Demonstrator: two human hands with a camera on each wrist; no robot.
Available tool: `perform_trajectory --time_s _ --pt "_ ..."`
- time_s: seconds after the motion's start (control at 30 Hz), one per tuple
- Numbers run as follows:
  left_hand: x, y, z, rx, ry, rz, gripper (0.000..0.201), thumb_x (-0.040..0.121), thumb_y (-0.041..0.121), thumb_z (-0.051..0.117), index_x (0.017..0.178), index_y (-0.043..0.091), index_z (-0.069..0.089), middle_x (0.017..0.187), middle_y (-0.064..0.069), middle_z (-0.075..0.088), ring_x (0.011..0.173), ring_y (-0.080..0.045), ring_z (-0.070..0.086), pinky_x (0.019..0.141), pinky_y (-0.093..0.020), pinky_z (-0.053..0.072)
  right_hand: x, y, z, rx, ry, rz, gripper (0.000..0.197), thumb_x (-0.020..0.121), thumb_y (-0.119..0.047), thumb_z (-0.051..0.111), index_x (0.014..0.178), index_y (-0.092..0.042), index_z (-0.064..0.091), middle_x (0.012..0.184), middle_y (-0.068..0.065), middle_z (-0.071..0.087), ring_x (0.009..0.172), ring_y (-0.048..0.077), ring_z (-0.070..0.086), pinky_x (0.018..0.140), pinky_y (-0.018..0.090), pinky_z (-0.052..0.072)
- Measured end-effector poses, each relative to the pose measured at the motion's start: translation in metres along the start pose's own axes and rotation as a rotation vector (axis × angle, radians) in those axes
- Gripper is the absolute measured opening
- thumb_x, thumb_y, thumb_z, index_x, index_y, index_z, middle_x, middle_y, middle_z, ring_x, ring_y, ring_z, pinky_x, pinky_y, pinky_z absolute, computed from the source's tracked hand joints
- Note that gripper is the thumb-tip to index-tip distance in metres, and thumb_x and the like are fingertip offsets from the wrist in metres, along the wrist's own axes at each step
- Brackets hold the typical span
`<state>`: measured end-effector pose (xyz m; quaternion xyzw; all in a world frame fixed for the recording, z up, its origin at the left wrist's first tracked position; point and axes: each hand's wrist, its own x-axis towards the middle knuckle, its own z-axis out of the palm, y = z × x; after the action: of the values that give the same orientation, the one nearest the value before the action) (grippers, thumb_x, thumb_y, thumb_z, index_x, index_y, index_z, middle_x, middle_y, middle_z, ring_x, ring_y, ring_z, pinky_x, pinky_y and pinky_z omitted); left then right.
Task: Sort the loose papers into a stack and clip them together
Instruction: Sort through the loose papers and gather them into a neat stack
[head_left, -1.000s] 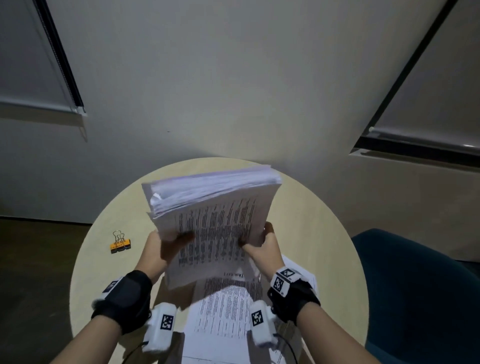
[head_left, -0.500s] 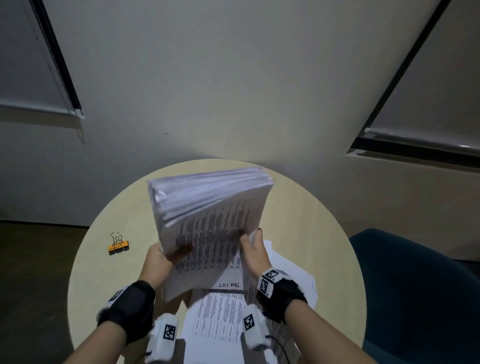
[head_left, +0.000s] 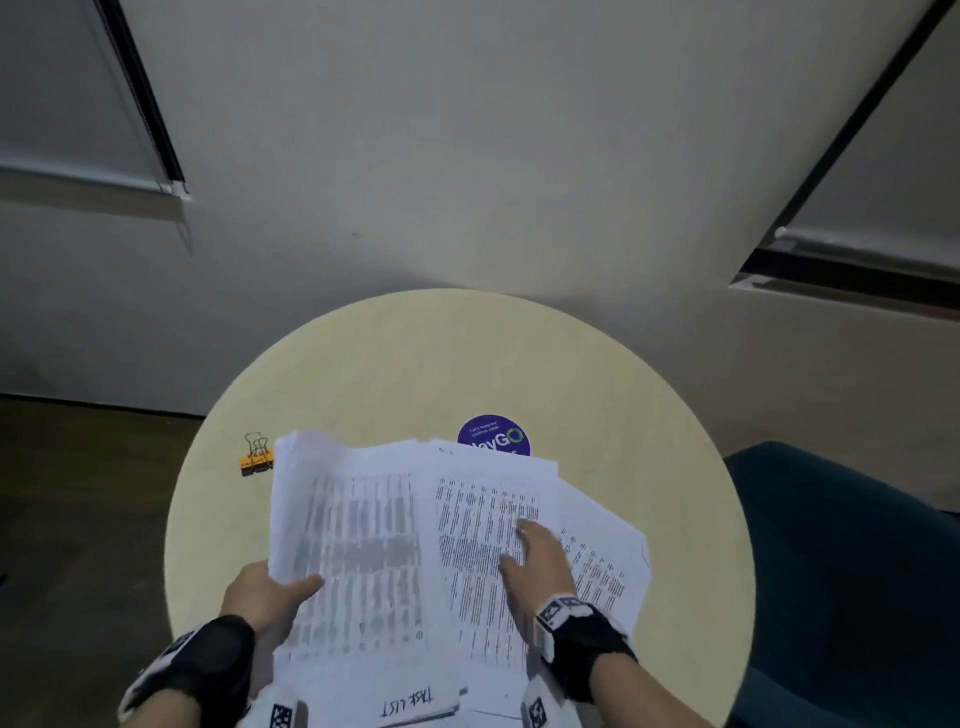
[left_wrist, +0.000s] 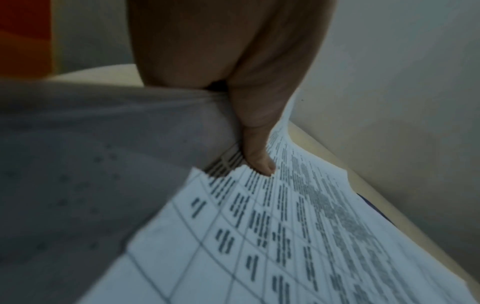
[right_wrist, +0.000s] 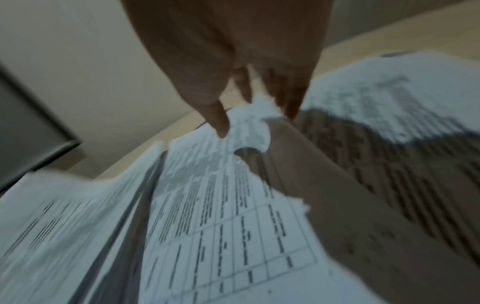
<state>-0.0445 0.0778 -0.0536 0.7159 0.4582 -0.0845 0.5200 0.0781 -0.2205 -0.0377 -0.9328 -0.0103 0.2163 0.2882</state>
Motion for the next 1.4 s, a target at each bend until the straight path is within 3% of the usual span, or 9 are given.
perform_trajectory --time_s 0.2,0.43,0.53,0.67,0.77,0.9,1.07,1.17,1.4 --pt "0.001 0.006 0.009 0.079 0.074 0.012 0.032 0.074 0.020 0.081 0.075 -0.004 0.060 0.063 -0.018 0.064 0.056 -0.027 0.058 0.051 -0.027 0.040 -0.003 0.032 0.008 -0.046 -0.087 0.389 0.134 0.062 -0.062 0.070 0.150 -0.013 -0.018 0.158 0.011 -0.023 0.147 0.031 -0.016 0.120 0.049 0.006" --pt "-0.005 0.003 0.016 0.034 0.069 0.020 0.031 0.075 0.018 0.080 0.080 -0.004 0.059 0.063 -0.018 0.062 0.053 -0.026 0.055 0.049 -0.026 0.042 -0.010 -0.008 0.044 0.420 -0.029 0.169 0.114 0.064 -0.030 0.078 0.150 -0.040 0.004 0.159 0.001 0.011 0.144 0.024 0.020 0.113 0.047 0.034" --pt "-0.007 -0.004 0.017 -0.071 0.057 -0.024 0.027 0.074 0.009 0.080 0.077 -0.004 0.057 0.052 -0.015 0.053 0.044 -0.022 0.045 0.045 -0.027 0.040 -0.005 -0.003 0.029 0.064 0.149 0.336 0.113 0.073 -0.048 0.075 0.153 -0.022 0.000 0.160 0.012 0.000 0.148 0.031 0.006 0.119 0.045 0.017" --pt "-0.002 -0.011 0.014 -0.101 0.064 -0.038 0.031 0.069 0.011 0.083 0.081 -0.006 0.059 0.050 -0.013 0.052 0.044 -0.022 0.044 0.049 -0.031 0.040 -0.006 0.020 0.010 -0.075 -0.098 0.173 0.133 0.065 -0.065 0.070 0.148 -0.022 -0.026 0.160 0.008 -0.020 0.148 0.027 -0.014 0.121 0.049 0.001" --pt "0.000 -0.012 0.015 -0.094 0.068 -0.032 0.033 0.068 0.013 0.084 0.072 -0.002 0.055 0.049 -0.013 0.052 0.044 -0.023 0.045 0.049 -0.033 0.040 -0.005 0.011 -0.005 0.078 -0.245 0.086 0.128 0.062 -0.058 0.074 0.139 -0.051 -0.029 0.162 -0.008 0.001 0.139 0.026 0.037 0.100 0.040 0.046" --pt "0.000 -0.009 0.015 -0.085 0.070 -0.010 0.036 0.068 0.014 0.085 0.069 0.001 0.051 0.047 -0.012 0.050 0.045 -0.023 0.044 0.050 -0.032 0.039 0.009 -0.007 -0.004 0.342 -0.445 -0.049 0.122 0.075 -0.034 0.079 0.147 -0.041 -0.020 0.161 -0.005 0.014 0.130 0.010 0.044 0.097 0.026 0.044" --pt "-0.005 -0.007 0.017 -0.050 0.086 0.036 0.030 0.072 0.012 0.082 0.074 -0.002 0.055 0.057 -0.012 0.052 0.052 -0.023 0.047 0.053 -0.026 0.037 0.008 -0.004 0.006 0.102 0.066 0.167 0.112 0.073 -0.047 0.074 0.153 -0.022 0.000 0.161 0.008 0.011 0.148 0.025 0.011 0.119 0.044 0.020" --pt "-0.006 -0.005 0.015 -0.056 0.074 0.039 0.031 0.073 0.011 0.081 0.081 -0.006 0.057 0.058 -0.014 0.054 0.049 -0.022 0.047 0.049 -0.024 0.038 0.002 0.002 0.014 -0.118 -0.044 0.297 0.125 0.071 -0.061 0.069 0.152 -0.010 -0.012 0.160 0.014 -0.010 0.149 0.030 -0.008 0.120 0.044 0.007" --pt "-0.006 -0.009 0.015 -0.146 0.044 -0.028 0.029 0.072 0.007 0.081 0.075 -0.004 0.055 0.044 -0.008 0.048 0.045 -0.020 0.041 0.049 -0.030 0.038 0.017 -0.007 0.026 0.091 0.034 0.303 0.116 0.068 -0.032 0.081 0.152 -0.024 0.001 0.150 0.013 0.017 0.137 0.032 0.030 0.109 0.043 0.037"
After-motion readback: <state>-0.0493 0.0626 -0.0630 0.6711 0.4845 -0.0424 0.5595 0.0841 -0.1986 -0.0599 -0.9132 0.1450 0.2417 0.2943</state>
